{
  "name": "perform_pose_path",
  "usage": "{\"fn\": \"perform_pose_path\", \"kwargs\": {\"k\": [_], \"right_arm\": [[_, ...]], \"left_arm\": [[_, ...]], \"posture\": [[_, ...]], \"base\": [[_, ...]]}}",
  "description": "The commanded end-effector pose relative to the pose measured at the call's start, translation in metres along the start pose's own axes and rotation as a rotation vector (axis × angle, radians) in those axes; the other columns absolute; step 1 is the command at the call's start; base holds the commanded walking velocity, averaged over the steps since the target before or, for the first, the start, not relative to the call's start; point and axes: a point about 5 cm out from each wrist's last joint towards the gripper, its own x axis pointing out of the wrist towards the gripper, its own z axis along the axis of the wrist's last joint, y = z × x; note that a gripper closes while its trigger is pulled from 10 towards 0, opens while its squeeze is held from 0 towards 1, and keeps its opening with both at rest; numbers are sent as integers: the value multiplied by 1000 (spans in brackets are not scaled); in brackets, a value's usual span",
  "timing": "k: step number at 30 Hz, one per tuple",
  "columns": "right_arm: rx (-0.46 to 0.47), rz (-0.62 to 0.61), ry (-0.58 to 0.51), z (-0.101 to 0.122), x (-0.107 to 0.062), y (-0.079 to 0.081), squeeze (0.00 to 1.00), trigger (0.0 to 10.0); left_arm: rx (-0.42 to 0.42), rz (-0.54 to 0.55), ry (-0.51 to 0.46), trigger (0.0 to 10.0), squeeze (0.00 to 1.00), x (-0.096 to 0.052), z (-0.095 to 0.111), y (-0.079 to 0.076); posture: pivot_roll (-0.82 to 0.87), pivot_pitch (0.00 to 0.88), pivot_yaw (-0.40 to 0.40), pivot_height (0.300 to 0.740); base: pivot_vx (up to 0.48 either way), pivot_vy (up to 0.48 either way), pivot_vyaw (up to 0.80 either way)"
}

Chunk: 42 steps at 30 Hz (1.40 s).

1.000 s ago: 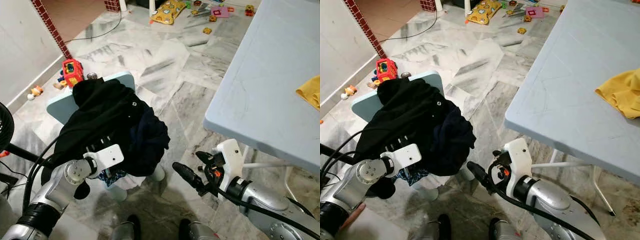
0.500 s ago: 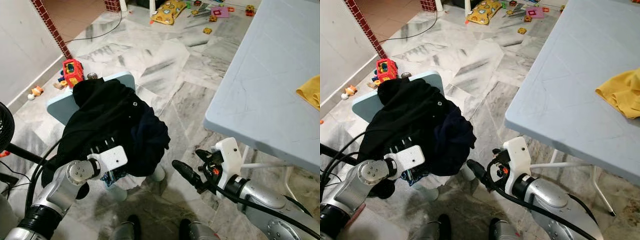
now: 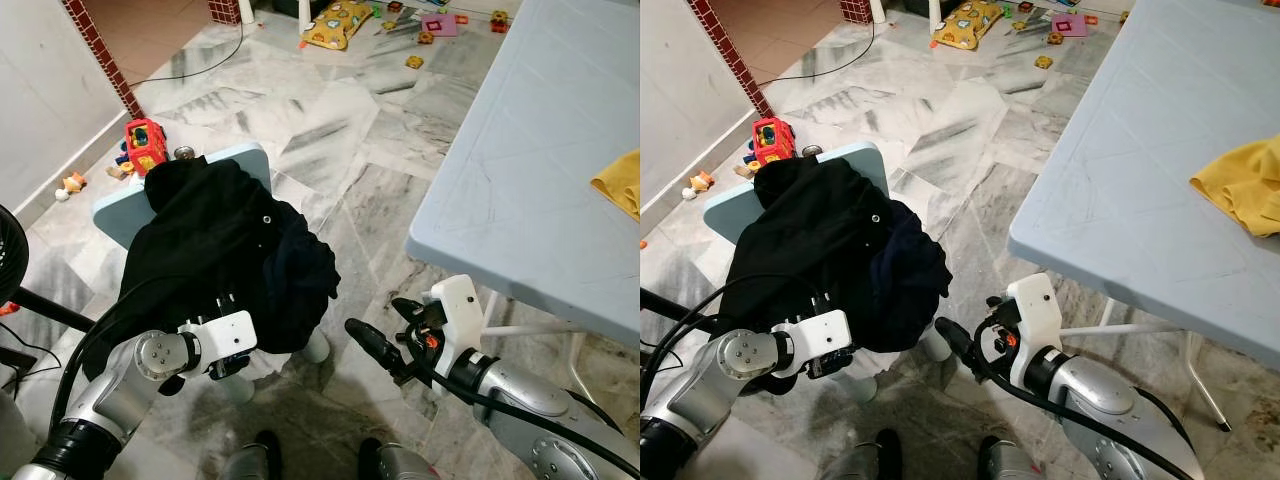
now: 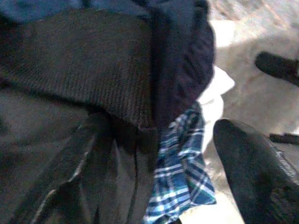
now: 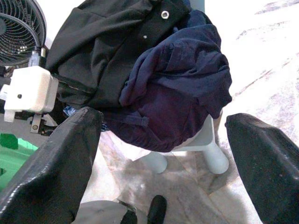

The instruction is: Hang hanger

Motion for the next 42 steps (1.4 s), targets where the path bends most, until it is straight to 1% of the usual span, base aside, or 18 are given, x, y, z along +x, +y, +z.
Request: {"fn": "perform_pose_path", "kwargs": {"k": [1,5,7,8,9,10,11,14,22,25,27,29,35,36,37,38,41,42], "right_arm": [[0,1,7,-2,0,0,0,10000],[0,9,5,-3,1,1,0,10000],[0,10,5,-3,2,1,0,10000],[-1,11,5,-3,2,1,0,10000],[-1,11,5,-3,2,1,0,10000],[-1,11,4,-3,2,1,0,10000],[-2,11,3,-3,3,1,0,10000],[-3,11,2,-3,3,1,0,10000],[-8,7,0,-2,3,1,0,10000],[-9,3,-1,-2,3,1,0,10000],[-9,3,-1,-2,3,1,0,10000],[-10,0,-2,-2,2,1,0,10000],[-11,-4,-4,-2,1,1,0,10000],[-12,-5,-3,-2,0,1,0,10000],[-12,-7,-2,-2,0,1,0,10000],[-12,-8,-1,-2,-1,1,0,10000],[-13,-11,-1,-2,-1,0,0,10000],[-13,-12,-1,-2,-2,0,0,10000]], "left_arm": [[-51,45,4,10000,1000,-6,-3,1],[-26,119,1,10000,1000,-11,0,3],[-19,124,0,10000,1000,-11,0,3],[-6,123,2,10000,718,-12,1,4],[3,122,4,10000,718,-13,1,4],[23,113,14,10000,0,-13,2,4],[49,101,22,10000,0,-13,3,4],[56,89,19,10000,0,-12,5,4],[73,46,25,10000,0,1,8,1],[77,64,23,10000,0,8,7,5],[77,64,23,10000,0,8,7,5],[70,80,24,10000,0,14,7,9],[48,110,21,10000,0,22,7,13],[49,114,20,9608,0,23,7,13],[42,131,7,4549,0,25,8,16],[40,137,1,4549,0,25,9,17],[37,152,-17,1843,0,24,13,20],[28,158,-35,1725,0,23,17,21]], "posture": [[-125,252,55,740],[-120,250,52,740],[-119,250,53,740],[-118,250,52,740],[-117,250,52,740],[-116,250,52,740],[-115,250,54,740],[-115,251,56,740],[-127,251,59,740],[-132,254,59,740],[-132,254,59,740],[-138,257,59,740],[-147,263,60,740],[-149,264,60,740],[-151,266,60,740],[-151,266,60,740],[-150,268,61,740],[-149,270,62,740]], "base": [[0,0,0],[0,0,0],[0,0,0],[0,0,0],[0,0,0],[0,0,0],[0,0,0],[0,0,0],[0,0,0],[0,0,0],[0,0,0],[0,0,0],[0,0,0],[0,0,0],[0,0,0],[0,0,0],[0,0,0],[0,0,0]]}}
